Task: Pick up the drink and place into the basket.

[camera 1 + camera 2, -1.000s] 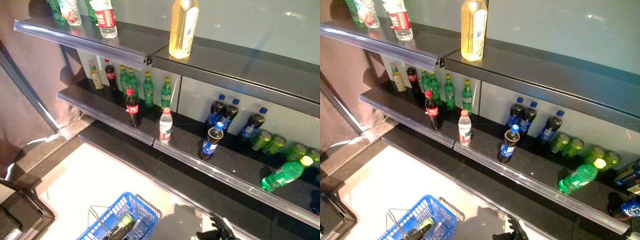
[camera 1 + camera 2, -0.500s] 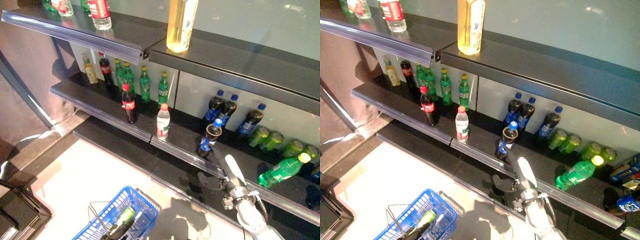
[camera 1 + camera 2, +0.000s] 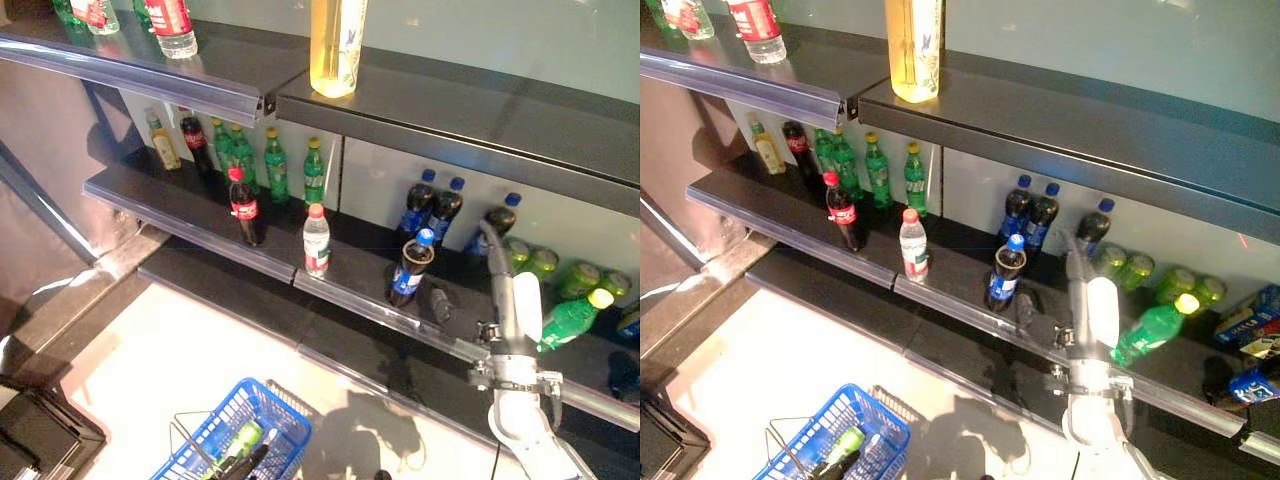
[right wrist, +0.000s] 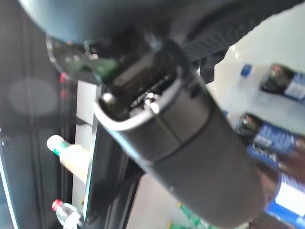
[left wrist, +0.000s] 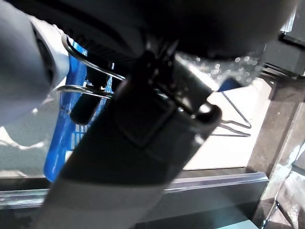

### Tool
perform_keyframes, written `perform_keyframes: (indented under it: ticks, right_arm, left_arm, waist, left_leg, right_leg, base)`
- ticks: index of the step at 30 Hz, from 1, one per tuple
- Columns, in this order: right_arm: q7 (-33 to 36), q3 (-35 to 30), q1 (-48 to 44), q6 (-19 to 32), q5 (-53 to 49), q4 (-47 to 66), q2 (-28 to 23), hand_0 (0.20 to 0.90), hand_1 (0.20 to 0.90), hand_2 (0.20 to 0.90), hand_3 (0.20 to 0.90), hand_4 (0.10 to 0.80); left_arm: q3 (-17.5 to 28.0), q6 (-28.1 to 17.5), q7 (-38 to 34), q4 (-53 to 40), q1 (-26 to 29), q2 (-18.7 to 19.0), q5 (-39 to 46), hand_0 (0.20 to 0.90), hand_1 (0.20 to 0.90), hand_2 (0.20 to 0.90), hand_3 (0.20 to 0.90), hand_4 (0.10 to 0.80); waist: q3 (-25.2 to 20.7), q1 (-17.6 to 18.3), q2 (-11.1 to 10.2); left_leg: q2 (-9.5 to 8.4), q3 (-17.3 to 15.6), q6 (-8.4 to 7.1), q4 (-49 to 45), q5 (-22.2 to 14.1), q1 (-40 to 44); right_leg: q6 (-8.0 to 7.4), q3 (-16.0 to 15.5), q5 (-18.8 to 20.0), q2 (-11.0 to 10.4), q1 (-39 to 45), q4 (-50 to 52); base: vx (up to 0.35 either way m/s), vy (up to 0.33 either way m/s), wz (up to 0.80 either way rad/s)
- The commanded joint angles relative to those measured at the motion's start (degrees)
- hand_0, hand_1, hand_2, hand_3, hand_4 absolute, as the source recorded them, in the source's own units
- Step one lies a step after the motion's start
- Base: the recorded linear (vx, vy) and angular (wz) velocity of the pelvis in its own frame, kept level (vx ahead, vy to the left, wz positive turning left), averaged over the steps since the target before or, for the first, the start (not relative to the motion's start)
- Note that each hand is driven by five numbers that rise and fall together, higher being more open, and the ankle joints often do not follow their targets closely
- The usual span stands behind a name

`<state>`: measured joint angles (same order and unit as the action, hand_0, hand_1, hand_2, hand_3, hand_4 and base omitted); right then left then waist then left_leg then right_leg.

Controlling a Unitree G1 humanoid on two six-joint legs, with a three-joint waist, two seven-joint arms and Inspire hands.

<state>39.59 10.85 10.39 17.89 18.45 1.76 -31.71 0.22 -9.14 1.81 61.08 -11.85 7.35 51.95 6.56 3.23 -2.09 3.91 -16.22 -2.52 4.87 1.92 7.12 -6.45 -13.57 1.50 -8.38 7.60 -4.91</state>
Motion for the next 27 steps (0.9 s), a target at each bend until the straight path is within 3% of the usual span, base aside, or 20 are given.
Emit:
perform_keyframes:
  ticks: [1, 11, 21, 27]
  right_arm:
    - [1.1, -2.2, -3.3, 3.8, -5.3, 7.5, -2.6, 0.9, 0.9, 0.9, 0.9, 0.8]
    - [0.3, -0.4, -8.1, 3.3, -15.5, 4.5, -1.8, 0.9, 0.9, 0.9, 0.9, 0.8]
    - [3.8, 1.0, -12.7, 4.0, -19.3, -0.1, 1.0, 0.9, 0.9, 0.9, 0.9, 0.8]
    - [7.1, 1.4, -24.2, 2.8, -21.9, -3.5, 1.4, 0.9, 0.9, 0.9, 0.9, 0.8]
  left_arm:
    - [-0.7, -5.4, 4.2, -4.6, 0.6, 0.2, -1.8, 0.3, 0.3, 0.3, 0.2, 0.1]
    - [-3.3, -4.3, 3.1, -5.8, 1.4, 1.2, -1.4, 0.3, 0.3, 0.3, 0.2, 0.1]
    - [-6.0, -5.2, 2.9, -6.5, 2.8, 1.2, 0.0, 0.3, 0.3, 0.3, 0.2, 0.1]
    - [-9.7, -7.0, 2.9, -10.5, 8.4, 2.2, 4.6, 0.3, 0.3, 0.3, 0.2, 0.1]
  waist:
    - [-1.9, -1.9, 0.2]
    - [1.8, -3.1, 0.3]
    - [6.0, -3.5, 1.1]
    - [13.0, -3.6, 1.7]
  left_leg:
    - [3.07, -1.7, -0.33, -5.6, -6.0, 1.7]
    - [3.73, -0.2, -0.29, -14.6, -8.3, -2.8]
    - [4.74, 0.0, -0.72, -20.0, -8.7, -7.1]
    - [6.1, 1.3, -1.37, -24.7, -7.2, -15.2]
  right_leg:
    - [-3.03, -2.9, 1.2, -4.5, -2.4, 3.9]
    - [-0.43, -3.3, -1.6, -3.8, -5.4, 10.6]
    - [0.97, -2.7, -2.8, -3.3, -9.0, 14.6]
    - [2.15, -2.0, -2.3, -3.1, -15.6, 17.6]
  base:
    - [0.0, 0.0, 0.0]
    - [0.004, 0.011, -0.03]
    - [0.004, 0.004, 0.04]
    - [-0.169, -0.039, 0.04]
